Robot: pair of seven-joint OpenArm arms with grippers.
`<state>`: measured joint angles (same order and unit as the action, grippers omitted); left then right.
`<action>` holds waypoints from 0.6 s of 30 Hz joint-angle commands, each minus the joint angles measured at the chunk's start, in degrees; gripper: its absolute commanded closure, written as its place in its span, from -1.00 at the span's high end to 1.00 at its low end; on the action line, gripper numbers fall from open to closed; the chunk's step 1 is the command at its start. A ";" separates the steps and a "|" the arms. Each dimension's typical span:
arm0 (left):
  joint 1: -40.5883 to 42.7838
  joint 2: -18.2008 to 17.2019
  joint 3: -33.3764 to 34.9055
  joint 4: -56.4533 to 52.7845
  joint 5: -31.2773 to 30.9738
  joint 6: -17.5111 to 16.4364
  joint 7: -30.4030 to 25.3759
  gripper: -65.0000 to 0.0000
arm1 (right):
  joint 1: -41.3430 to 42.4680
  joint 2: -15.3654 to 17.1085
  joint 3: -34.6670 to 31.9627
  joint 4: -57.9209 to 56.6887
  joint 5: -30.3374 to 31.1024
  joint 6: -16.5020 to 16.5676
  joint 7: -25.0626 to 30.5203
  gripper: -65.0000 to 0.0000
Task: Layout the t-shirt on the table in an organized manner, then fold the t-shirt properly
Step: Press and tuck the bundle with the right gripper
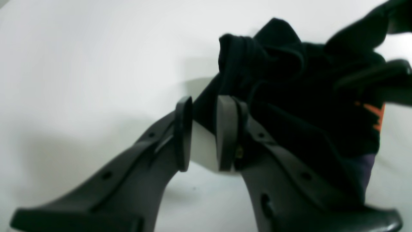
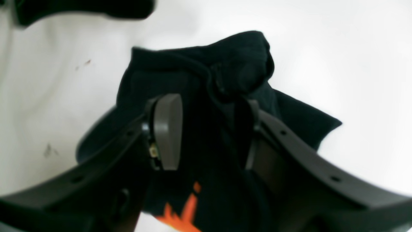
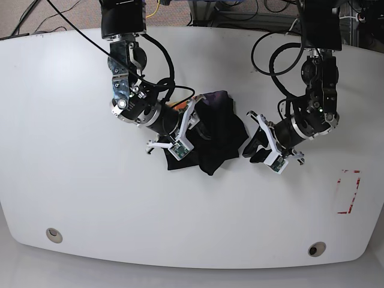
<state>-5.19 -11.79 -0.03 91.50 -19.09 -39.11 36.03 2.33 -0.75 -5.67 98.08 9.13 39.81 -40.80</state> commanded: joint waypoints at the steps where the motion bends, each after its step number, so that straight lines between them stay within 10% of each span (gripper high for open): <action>1: -1.01 -0.65 -3.18 2.43 -1.00 0.04 -1.70 -0.63 | 0.97 -2.02 -0.17 -0.63 0.68 0.19 1.54 -0.22; 18: -1.01 -0.91 -13.73 2.34 -1.00 0.04 -1.70 -0.63 | 5.19 -3.42 -0.17 -25.69 -0.11 0.19 15.35 -0.22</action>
<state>-5.23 -12.01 -12.19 92.88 -19.27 -39.20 35.92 5.74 -5.08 -5.87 77.49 8.99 39.70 -29.80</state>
